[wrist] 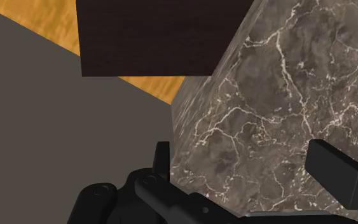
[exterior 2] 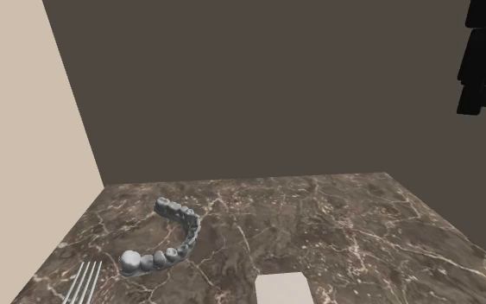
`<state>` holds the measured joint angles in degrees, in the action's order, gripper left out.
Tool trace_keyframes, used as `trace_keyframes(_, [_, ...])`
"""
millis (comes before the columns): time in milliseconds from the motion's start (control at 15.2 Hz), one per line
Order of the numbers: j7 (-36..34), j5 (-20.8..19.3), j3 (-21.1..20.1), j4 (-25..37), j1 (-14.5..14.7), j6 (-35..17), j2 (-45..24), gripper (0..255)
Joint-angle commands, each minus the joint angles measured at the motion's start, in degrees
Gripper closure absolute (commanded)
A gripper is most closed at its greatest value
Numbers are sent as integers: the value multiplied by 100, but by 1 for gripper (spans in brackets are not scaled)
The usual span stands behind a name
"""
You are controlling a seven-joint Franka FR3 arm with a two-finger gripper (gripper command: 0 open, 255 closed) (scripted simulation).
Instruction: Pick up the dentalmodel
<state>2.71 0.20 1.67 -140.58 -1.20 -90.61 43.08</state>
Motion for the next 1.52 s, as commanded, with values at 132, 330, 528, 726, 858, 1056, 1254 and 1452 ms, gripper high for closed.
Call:
trace_keyframes(132, [-206,173,-201,-28,115,-241,-161,0])
trace_keyframes(330, [-504,410,-503,-18,278,-611,-453,0])
trace_keyframes(528, [-796,609,-798,55,432,-983,-802,0])
trace_keyframes(726, [-1083,763,-1092,189,564,-1348,-1201,0])
trace_keyframes(858, [-1274,837,-1285,313,639,-1583,-1490,0])
trace_keyframes(1056, [-1570,893,-1567,548,737,-1918,-1956,0])
trace_keyframes(1254, [-1881,878,-1841,842,815,-2225,-2456,0])
trace_keyframes(1452, [-2215,783,-2100,1193,884,-2496,-2987,0])
